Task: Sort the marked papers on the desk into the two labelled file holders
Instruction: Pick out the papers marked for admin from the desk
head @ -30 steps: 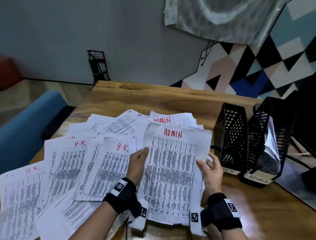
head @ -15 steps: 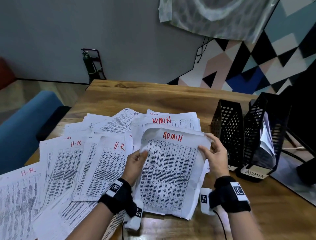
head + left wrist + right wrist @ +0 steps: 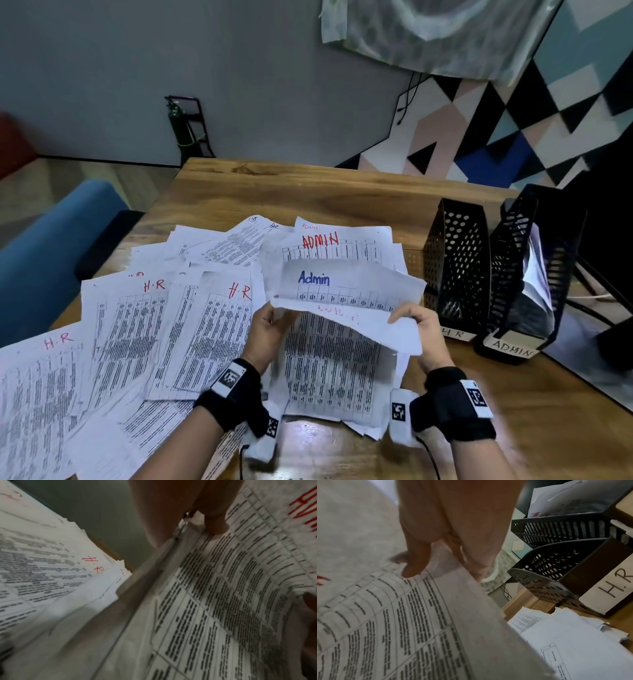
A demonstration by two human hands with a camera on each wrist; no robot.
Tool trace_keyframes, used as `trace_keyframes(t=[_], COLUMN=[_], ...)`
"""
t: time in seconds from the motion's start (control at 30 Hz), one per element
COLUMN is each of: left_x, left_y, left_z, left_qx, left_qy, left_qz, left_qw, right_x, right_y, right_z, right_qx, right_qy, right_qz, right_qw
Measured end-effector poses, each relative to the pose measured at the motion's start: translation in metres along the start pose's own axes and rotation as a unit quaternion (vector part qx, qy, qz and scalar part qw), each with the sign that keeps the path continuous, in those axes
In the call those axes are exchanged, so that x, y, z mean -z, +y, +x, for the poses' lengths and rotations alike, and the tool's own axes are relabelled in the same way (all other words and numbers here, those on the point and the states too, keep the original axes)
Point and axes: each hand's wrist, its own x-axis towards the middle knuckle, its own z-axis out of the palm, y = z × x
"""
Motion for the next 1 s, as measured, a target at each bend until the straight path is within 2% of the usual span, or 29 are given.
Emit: trace_keyframes(t=[0.1,0.2,0.3,0.43,0.5,0.6,0.7,0.77,0.83,0.93,1.0], left_x=[-0.003,-0.008,-0.012,-0.020,-0.021,-0.018,-0.012,-0.009,-0.005,0.003,0.004], left_y=[0.004,0.010,0.012,0.014,0.016,0.030,0.041,0.043,0.032,0.017,0.013], left_z=[-0.001,-0.003,-0.006,-0.007,-0.004,0.002,0.004,0.004,0.005,0.001,0.001], left_qx=[-0.013,-0.069,-0.078,-0.071,-0.102,-0.139,-0.181,-0.176,-0.151,-0.096,-0.077], left_qy=[-0.013,-0.015,-0.023,-0.021,-0.009,0.021,0.003,-0.017,-0.034,-0.053,-0.039], left_qz=[-0.011,-0.007,-0.013,0.028,0.040,0.024,-0.018,-0.003,0.030,0.054,0.068], left_qw=[1.000,0.997,0.997,0.997,0.994,0.990,0.983,0.984,0.988,0.992,0.994], right_x=[-0.002,-0.003,-0.007,-0.017,-0.021,-0.020,-0.018,-0.021,-0.024,-0.034,-0.034], right_y=[-0.002,0.000,0.006,0.009,-0.005,-0.033,-0.048,-0.044,-0.029,-0.018,-0.020], right_z=[0.002,0.000,-0.004,-0.008,-0.006,-0.005,-0.008,-0.008,-0.005,-0.002,-0.001], right_qx=[0.013,0.020,-0.025,-0.055,-0.023,0.064,0.115,0.097,0.040,-0.021,-0.029], right_qy=[0.058,0.093,0.103,0.073,0.088,0.097,0.055,0.018,0.008,0.022,0.041], right_qz=[0.092,0.142,0.139,0.123,0.113,0.106,0.115,0.091,0.072,0.010,-0.010], right_qw=[0.994,0.985,0.985,0.988,0.989,0.988,0.985,0.991,0.997,0.999,0.999])
